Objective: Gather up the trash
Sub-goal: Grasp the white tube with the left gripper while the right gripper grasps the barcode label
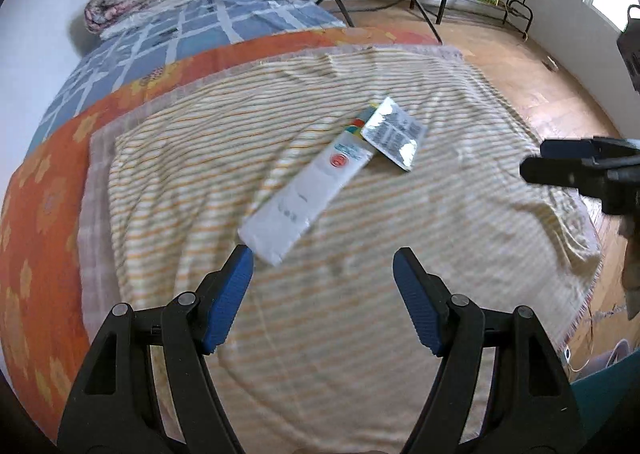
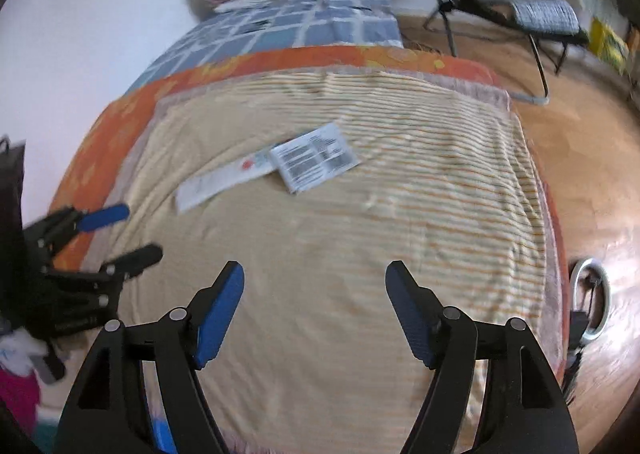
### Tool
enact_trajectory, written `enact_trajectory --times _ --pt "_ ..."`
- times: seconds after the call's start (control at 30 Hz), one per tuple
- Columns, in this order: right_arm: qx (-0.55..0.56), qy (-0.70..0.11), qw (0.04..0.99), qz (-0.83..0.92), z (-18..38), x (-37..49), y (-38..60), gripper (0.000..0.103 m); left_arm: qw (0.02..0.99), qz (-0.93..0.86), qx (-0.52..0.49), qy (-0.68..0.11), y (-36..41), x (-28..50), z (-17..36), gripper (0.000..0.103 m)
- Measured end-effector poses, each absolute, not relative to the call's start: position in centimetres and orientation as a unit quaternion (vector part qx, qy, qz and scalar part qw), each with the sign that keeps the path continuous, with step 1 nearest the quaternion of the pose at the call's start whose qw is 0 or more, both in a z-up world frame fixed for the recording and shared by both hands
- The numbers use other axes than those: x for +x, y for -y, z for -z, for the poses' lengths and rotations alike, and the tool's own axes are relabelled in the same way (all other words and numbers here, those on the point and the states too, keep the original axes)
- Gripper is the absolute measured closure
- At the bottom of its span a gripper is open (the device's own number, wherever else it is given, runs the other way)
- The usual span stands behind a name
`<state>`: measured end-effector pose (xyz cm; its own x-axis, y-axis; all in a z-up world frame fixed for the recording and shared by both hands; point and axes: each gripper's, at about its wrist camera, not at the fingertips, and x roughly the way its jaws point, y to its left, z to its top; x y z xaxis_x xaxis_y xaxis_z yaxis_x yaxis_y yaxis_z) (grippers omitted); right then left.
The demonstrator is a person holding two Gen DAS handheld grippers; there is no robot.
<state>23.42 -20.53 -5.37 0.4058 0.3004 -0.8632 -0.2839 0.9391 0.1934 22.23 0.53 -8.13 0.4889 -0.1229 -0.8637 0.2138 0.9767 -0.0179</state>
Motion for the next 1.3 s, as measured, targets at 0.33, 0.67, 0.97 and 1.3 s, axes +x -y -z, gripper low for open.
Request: enact_trajectory --times 0.33,0.67,0.97,1.3 --pt "0.102 -0.558 0.810 -0.147 8.5 31.1 19.8 0.029 0.842 0.126 0.068 -0.521 0.0 28.1 10.9 0.028" --pt "0.192 -0.581 0.779 -0.137 11.5 33.2 20.6 0.029 0.837 0.106 0.053 -0.534 0.2 31.0 13.4 0.028" --pt "0.230 -0.589 0.763 -0.131 13.0 34.7 19.2 0.029 0.847 0.067 0.029 -0.527 -1.4 31.4 13.0 0.067" --pt "0.192 -0.581 0.785 -0.103 13.1 36.8 15.9 0.026 0.850 0.042 0.006 -0.525 -4.6 29.3 12.3 0.093"
